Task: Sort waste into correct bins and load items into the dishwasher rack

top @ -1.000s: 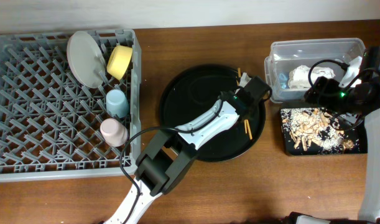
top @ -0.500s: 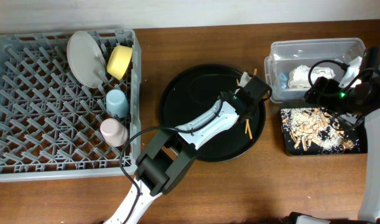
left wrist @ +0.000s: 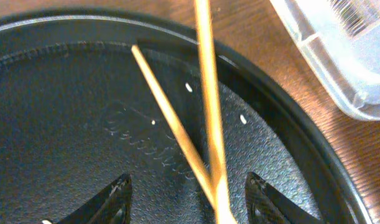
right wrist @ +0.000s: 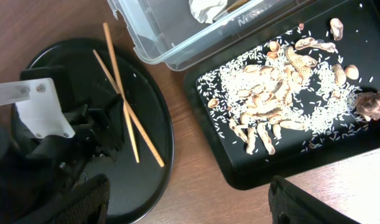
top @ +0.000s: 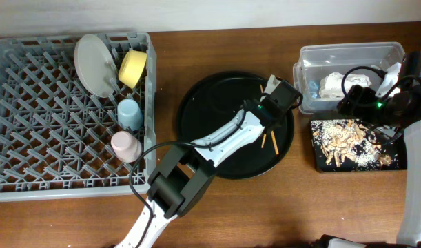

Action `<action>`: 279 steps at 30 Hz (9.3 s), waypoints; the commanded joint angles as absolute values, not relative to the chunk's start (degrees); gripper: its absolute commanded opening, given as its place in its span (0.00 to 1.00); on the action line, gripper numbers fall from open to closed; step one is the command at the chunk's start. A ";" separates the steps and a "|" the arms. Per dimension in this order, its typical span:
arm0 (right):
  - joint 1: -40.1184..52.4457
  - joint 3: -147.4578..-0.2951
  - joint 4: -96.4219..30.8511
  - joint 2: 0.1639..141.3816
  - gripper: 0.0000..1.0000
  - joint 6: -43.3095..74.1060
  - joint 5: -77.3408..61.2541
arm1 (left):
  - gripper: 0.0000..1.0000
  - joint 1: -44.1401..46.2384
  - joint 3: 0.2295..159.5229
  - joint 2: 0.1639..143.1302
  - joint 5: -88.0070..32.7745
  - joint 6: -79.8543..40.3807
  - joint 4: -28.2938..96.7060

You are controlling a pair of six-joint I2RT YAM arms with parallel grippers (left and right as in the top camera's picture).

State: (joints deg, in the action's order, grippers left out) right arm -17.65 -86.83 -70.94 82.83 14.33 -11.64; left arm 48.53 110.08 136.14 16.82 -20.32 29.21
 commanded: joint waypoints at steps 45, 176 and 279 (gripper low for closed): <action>-17.65 -87.05 -71.18 82.87 0.83 12.23 -11.33 | 0.26 36.18 109.75 135.44 11.33 -26.28 43.42; -17.63 -87.02 -70.30 82.87 0.85 12.25 -10.07 | 0.73 31.09 114.26 122.80 -3.66 -14.15 49.41; -17.63 -86.43 -71.20 82.87 0.85 12.23 -9.89 | 0.59 46.59 138.80 146.06 5.34 -45.71 53.95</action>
State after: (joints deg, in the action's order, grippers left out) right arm -17.65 -86.78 -71.31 82.83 12.84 -10.35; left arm 46.13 137.75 142.98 6.17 -41.71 56.40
